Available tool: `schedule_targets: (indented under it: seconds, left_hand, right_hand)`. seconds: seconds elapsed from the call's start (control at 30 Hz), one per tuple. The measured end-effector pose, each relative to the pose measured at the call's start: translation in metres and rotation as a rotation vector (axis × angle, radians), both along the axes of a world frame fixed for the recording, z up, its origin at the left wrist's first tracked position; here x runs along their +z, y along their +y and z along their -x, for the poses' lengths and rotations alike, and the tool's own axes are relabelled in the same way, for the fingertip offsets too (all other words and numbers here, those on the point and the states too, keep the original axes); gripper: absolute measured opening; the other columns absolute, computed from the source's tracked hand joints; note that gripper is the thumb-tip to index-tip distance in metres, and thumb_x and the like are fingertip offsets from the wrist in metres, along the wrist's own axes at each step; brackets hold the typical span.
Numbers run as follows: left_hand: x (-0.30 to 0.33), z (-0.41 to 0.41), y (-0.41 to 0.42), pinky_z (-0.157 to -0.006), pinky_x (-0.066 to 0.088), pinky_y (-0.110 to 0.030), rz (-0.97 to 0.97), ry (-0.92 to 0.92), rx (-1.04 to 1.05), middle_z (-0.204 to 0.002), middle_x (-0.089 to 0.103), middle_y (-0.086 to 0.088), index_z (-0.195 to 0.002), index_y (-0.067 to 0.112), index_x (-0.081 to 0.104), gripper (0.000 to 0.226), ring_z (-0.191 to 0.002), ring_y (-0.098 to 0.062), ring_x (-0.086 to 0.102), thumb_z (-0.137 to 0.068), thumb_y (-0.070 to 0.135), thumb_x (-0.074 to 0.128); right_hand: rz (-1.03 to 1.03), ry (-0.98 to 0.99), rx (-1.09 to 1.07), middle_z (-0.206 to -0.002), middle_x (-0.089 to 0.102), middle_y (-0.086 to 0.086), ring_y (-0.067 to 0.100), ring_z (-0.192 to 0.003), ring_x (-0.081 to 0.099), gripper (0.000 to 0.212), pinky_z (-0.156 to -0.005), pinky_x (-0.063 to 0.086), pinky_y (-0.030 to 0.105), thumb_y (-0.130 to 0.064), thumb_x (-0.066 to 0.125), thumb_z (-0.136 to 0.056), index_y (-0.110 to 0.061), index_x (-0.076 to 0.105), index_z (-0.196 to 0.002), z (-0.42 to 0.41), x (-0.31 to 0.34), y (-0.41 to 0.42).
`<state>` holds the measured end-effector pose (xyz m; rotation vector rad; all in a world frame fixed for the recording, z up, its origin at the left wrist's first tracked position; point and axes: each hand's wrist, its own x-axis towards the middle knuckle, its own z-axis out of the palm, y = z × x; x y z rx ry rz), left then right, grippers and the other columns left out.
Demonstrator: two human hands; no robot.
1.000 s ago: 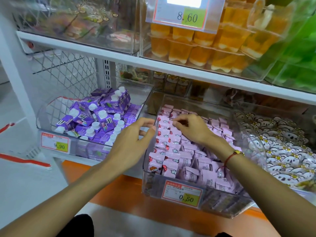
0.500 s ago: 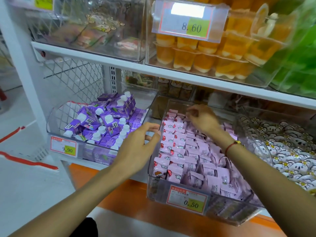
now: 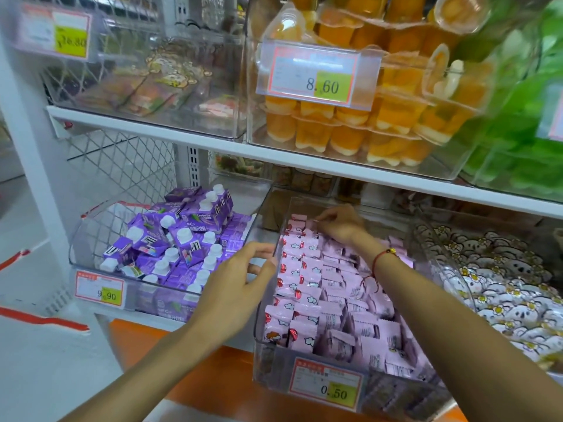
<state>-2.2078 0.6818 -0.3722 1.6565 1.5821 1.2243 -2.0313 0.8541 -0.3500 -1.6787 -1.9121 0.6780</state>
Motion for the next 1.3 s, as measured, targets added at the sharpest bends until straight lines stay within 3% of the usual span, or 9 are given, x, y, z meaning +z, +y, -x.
schedule_targets:
  seconds: [0.13,0.27,0.33,0.5,0.7,0.87,1.0,1.13,1.3]
  left_hand:
    - [0.002,0.000,0.001,-0.072,0.043,-0.014,0.001,-0.008,-0.005,-0.103,0.059,0.029,-0.108,0.038,0.055,0.019,-0.090,-0.001,0.063,-0.092,0.030,0.050]
    - [0.004,0.001,0.001,-0.078,0.046,-0.026,0.011,0.008,0.048,-0.106,0.063,0.019,-0.107,0.039,0.056,0.020,-0.090,-0.006,0.062,-0.090,0.030,0.054]
    - [0.007,-0.001,-0.001,-0.078,0.045,-0.027,-0.080,0.061,0.117,-0.105,0.061,0.017,-0.110,0.041,0.054,0.026,-0.092,-0.008,0.061,-0.086,0.032,0.058]
    - [0.022,-0.011,-0.010,-0.090,0.042,-0.024,-0.410,0.207,-0.101,-0.126,0.045,0.022,-0.125,0.044,0.045,0.057,-0.116,-0.003,0.048,-0.078,0.031,0.074]
    - [0.031,-0.018,-0.014,-0.086,0.048,-0.025,-0.484,0.173,-0.087,-0.106,0.066,0.015,-0.108,0.030,0.066,0.027,-0.100,-0.002,0.059,-0.084,0.020,0.071]
    - [0.047,-0.018,-0.013,-0.059,0.055,-0.017,-0.041,-0.457,-0.073,-0.060,0.066,0.014,-0.087,0.024,0.070,0.007,-0.061,0.002,0.061,-0.087,0.025,0.063]
    - [0.049,-0.022,-0.019,-0.047,0.051,-0.015,0.138,-0.564,-0.047,-0.067,0.072,0.010,-0.075,0.023,0.073,0.023,-0.056,0.000,0.065,-0.086,0.039,0.061]
    - [0.053,-0.022,-0.016,-0.042,0.049,-0.018,0.180,-0.606,-0.021,-0.072,0.074,0.005,-0.070,0.022,0.072,0.046,-0.065,-0.005,0.070,-0.090,0.054,0.045]
    - [0.044,-0.025,-0.019,-0.056,0.053,-0.016,0.075,-0.532,-0.142,-0.084,0.075,0.008,-0.090,0.024,0.071,0.018,-0.081,-0.003,0.070,-0.080,0.039,0.066]
  right_hand:
    - [-0.124,0.465,-0.205,-0.108,0.067,0.005,0.016,-0.083,0.062,0.015,-0.064,0.052,0.017,-0.024,0.063,-0.088,-0.013,0.065,-0.099,0.001,0.013,-0.013]
    - [-0.167,1.223,-0.372,-0.116,0.063,0.022,0.030,-0.106,0.063,0.005,-0.077,0.057,0.025,-0.007,0.060,-0.089,-0.007,0.056,-0.086,-0.004,0.032,-0.060]
    - [-0.128,1.354,-0.420,-0.107,0.067,0.018,0.023,-0.095,0.068,0.011,-0.070,0.059,0.023,-0.006,0.059,-0.090,-0.010,0.055,-0.080,-0.013,0.041,-0.087]
    - [0.209,1.348,-0.286,-0.081,0.071,0.004,0.006,-0.065,0.069,0.011,-0.058,0.055,0.015,-0.017,0.058,-0.092,-0.008,0.063,-0.098,-0.019,0.042,-0.141]
    - [0.363,1.372,-0.217,-0.072,0.073,0.001,0.010,-0.069,0.072,0.014,-0.057,0.054,0.016,-0.022,0.064,-0.088,-0.010,0.069,-0.092,-0.014,0.038,-0.160]
    - [-0.082,0.669,0.021,-0.120,0.059,-0.015,-0.005,-0.110,0.055,0.044,-0.090,0.047,0.018,-0.055,0.060,-0.080,-0.033,0.056,-0.117,-0.023,0.033,-0.167]
    - [-0.391,0.194,0.346,-0.120,0.053,-0.018,-0.004,-0.114,0.046,0.037,-0.089,0.035,0.009,-0.044,0.064,-0.084,-0.036,0.059,-0.120,-0.021,0.034,-0.172]
    - [-0.344,0.301,0.276,-0.102,0.063,-0.011,0.000,-0.092,0.058,0.022,-0.078,0.042,0.012,-0.030,0.070,-0.082,-0.030,0.068,-0.104,-0.018,0.030,-0.171]
    - [-0.316,0.292,0.269,-0.100,0.065,-0.011,-0.001,-0.095,0.057,0.025,-0.081,0.041,0.009,-0.032,0.071,-0.081,-0.028,0.064,-0.104,-0.022,0.025,-0.166]
